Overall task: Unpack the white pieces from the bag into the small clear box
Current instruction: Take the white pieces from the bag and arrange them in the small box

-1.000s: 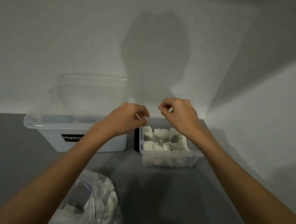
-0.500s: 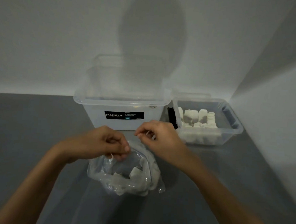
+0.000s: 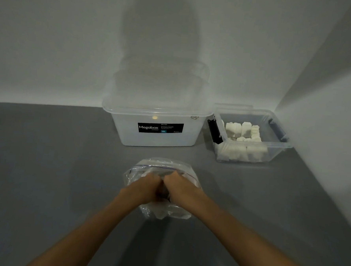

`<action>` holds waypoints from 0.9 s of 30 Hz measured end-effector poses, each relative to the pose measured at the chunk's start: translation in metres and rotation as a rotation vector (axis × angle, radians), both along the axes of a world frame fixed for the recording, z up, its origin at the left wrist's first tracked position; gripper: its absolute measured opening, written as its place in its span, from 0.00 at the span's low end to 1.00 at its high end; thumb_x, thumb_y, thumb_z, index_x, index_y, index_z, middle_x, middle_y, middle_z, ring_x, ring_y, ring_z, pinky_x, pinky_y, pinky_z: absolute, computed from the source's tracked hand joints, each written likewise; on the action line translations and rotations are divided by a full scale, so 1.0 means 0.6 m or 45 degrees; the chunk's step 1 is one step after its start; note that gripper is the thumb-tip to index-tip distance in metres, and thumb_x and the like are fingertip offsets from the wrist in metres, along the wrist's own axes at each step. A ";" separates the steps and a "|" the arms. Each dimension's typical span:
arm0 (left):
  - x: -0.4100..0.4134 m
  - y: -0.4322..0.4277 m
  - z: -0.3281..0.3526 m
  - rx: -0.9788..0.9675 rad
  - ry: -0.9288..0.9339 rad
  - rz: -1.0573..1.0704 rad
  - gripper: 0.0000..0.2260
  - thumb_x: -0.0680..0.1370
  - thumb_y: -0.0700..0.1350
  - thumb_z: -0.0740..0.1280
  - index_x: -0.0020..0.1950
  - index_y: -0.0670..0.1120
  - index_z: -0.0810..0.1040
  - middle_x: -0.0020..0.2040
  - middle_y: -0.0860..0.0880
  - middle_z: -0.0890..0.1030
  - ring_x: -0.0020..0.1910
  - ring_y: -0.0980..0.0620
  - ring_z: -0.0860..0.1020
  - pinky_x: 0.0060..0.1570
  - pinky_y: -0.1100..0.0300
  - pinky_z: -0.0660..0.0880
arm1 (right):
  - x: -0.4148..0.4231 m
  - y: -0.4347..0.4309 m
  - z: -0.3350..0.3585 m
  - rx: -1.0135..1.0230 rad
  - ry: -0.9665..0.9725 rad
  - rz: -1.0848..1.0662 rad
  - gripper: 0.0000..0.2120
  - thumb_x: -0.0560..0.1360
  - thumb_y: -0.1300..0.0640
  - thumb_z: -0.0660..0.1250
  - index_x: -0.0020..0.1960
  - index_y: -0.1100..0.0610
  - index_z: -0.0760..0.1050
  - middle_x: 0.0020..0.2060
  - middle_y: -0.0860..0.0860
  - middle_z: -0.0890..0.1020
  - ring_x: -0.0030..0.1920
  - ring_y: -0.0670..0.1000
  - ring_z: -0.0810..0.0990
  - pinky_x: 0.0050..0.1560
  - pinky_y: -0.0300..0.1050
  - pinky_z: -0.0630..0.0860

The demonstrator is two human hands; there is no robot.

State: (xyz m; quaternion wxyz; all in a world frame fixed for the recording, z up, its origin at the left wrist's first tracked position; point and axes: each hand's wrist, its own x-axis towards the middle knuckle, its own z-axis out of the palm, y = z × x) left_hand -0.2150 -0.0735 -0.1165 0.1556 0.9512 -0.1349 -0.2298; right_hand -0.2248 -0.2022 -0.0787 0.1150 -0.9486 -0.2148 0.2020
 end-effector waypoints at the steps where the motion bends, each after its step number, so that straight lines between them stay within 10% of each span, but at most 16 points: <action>1: 0.000 0.001 -0.006 0.011 -0.011 0.002 0.11 0.78 0.48 0.66 0.55 0.43 0.80 0.51 0.46 0.82 0.49 0.51 0.79 0.53 0.62 0.73 | 0.003 0.004 -0.006 -0.059 0.028 -0.028 0.12 0.78 0.65 0.59 0.60 0.66 0.74 0.56 0.63 0.77 0.56 0.63 0.77 0.53 0.54 0.73; 12: -0.002 0.006 -0.011 0.147 -0.067 0.018 0.10 0.80 0.45 0.62 0.57 0.42 0.77 0.56 0.43 0.79 0.54 0.47 0.78 0.57 0.57 0.75 | 0.027 0.019 -0.032 -0.310 0.172 -0.070 0.13 0.78 0.61 0.63 0.62 0.63 0.74 0.58 0.60 0.78 0.58 0.59 0.78 0.59 0.51 0.74; 15: -0.004 0.019 0.012 0.044 -0.101 0.010 0.06 0.77 0.40 0.64 0.52 0.41 0.78 0.51 0.44 0.79 0.50 0.47 0.77 0.51 0.60 0.73 | 0.008 0.004 -0.015 -0.031 0.023 -0.053 0.11 0.76 0.66 0.61 0.58 0.65 0.73 0.55 0.63 0.77 0.52 0.63 0.78 0.53 0.58 0.77; 23: -0.039 0.080 0.119 -0.732 -0.080 0.378 0.05 0.74 0.43 0.72 0.46 0.44 0.77 0.35 0.51 0.81 0.32 0.58 0.77 0.34 0.68 0.73 | -0.025 -0.053 0.079 0.734 -0.181 -0.363 0.12 0.76 0.65 0.62 0.51 0.53 0.81 0.41 0.47 0.83 0.42 0.43 0.82 0.46 0.35 0.79; 27: -0.054 0.084 0.143 -1.257 0.102 0.653 0.06 0.73 0.42 0.72 0.46 0.42 0.77 0.29 0.53 0.79 0.30 0.58 0.75 0.30 0.68 0.70 | -0.024 -0.058 0.085 1.142 -0.023 -0.624 0.08 0.75 0.61 0.67 0.47 0.47 0.80 0.38 0.48 0.84 0.41 0.46 0.84 0.45 0.44 0.81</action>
